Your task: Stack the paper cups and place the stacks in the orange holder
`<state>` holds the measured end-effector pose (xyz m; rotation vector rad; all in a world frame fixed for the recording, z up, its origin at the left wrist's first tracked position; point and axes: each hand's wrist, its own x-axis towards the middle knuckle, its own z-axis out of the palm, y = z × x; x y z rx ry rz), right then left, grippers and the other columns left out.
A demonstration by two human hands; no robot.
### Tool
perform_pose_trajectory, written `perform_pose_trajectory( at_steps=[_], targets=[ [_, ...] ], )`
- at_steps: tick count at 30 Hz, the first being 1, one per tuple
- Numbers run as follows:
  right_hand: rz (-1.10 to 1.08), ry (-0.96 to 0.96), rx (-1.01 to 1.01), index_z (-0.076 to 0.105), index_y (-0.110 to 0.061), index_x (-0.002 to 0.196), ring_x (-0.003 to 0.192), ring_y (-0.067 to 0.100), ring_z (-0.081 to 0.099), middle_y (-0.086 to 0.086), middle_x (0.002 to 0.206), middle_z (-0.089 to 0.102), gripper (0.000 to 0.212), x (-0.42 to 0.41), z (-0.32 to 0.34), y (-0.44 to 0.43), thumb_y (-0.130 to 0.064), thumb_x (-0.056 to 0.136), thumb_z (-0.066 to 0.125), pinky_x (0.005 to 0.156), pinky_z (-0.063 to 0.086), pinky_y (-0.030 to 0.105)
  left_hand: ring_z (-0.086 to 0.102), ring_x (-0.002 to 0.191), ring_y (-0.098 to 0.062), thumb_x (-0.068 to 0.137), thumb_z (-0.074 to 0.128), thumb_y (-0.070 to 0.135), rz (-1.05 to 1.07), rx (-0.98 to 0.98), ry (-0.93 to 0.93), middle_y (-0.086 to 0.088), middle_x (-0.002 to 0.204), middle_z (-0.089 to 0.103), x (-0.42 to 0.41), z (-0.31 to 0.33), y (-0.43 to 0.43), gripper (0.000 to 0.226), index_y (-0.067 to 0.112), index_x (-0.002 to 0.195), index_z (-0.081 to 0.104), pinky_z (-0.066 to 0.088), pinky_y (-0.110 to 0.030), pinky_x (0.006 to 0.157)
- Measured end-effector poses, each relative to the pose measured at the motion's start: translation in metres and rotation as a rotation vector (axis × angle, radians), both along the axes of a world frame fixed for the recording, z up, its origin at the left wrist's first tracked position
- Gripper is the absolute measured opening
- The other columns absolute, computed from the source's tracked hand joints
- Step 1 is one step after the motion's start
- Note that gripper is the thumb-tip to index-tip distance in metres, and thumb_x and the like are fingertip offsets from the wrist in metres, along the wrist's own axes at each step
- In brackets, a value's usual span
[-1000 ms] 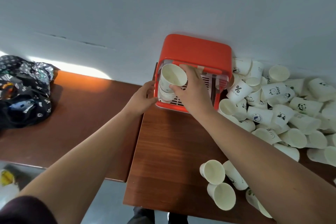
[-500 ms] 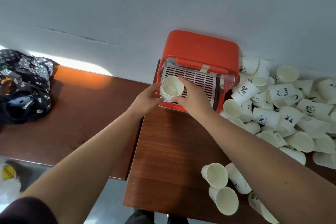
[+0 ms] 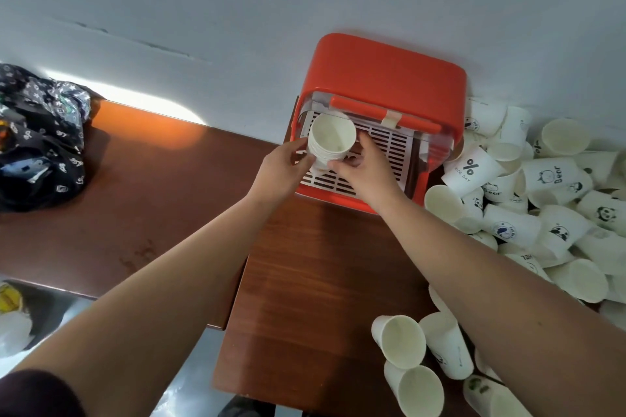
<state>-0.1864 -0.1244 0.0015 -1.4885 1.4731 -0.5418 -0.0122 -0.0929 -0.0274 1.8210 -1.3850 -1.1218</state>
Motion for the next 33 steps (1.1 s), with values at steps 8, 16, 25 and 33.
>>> perform_pose_trajectory(
  at_steps=[8, 16, 25, 33],
  targets=[
    [-0.106, -0.018, -0.129, 0.054, -0.031, 0.129, 0.108, 0.010, 0.064, -0.032, 0.108, 0.055, 0.047, 0.003, -0.021, -0.028, -0.019, 0.087, 0.071, 0.098, 0.052, 0.037, 0.052, 0.130, -0.009, 0.102, 0.046, 0.032, 0.009, -0.021, 0.081, 0.007, 0.142, 0.058, -0.016, -0.007, -0.026, 0.051, 0.035, 0.152, 0.038, 0.040, -0.030, 0.107],
    [-0.095, -0.057, -0.150, 0.058, -0.015, 0.126, 0.100, 0.009, 0.068, -0.006, 0.120, 0.068, 0.043, 0.012, -0.035, -0.047, -0.014, 0.086, 0.074, 0.093, 0.055, 0.034, 0.040, 0.130, 0.004, 0.095, 0.042, 0.007, 0.023, -0.030, 0.211, 0.017, 0.147, 0.045, -0.023, -0.004, -0.029, 0.065, 0.032, 0.154, 0.034, 0.029, -0.012, 0.102],
    [0.100, 0.232, -0.057, 0.053, -0.014, 0.135, 0.119, 0.013, 0.058, 0.002, 0.132, 0.060, 0.045, -0.036, -0.005, -0.007, -0.028, 0.094, 0.064, 0.099, 0.048, 0.032, 0.056, 0.108, -0.002, 0.100, 0.050, 0.016, 0.075, 0.025, 0.091, 0.009, 0.121, 0.059, -0.037, 0.013, 0.019, 0.034, 0.018, 0.134, 0.054, 0.046, -0.018, 0.093],
    [0.054, 0.348, -0.021, 0.059, -0.018, 0.127, 0.113, 0.010, 0.059, -0.002, 0.125, 0.063, 0.037, -0.113, 0.038, 0.075, -0.033, 0.093, 0.064, 0.095, 0.048, 0.027, 0.062, 0.101, -0.014, 0.094, 0.059, 0.015, -0.182, 0.048, 0.040, 0.001, 0.109, 0.065, -0.070, 0.030, 0.089, 0.015, 0.018, 0.109, 0.062, 0.049, -0.025, 0.088]
  ],
)
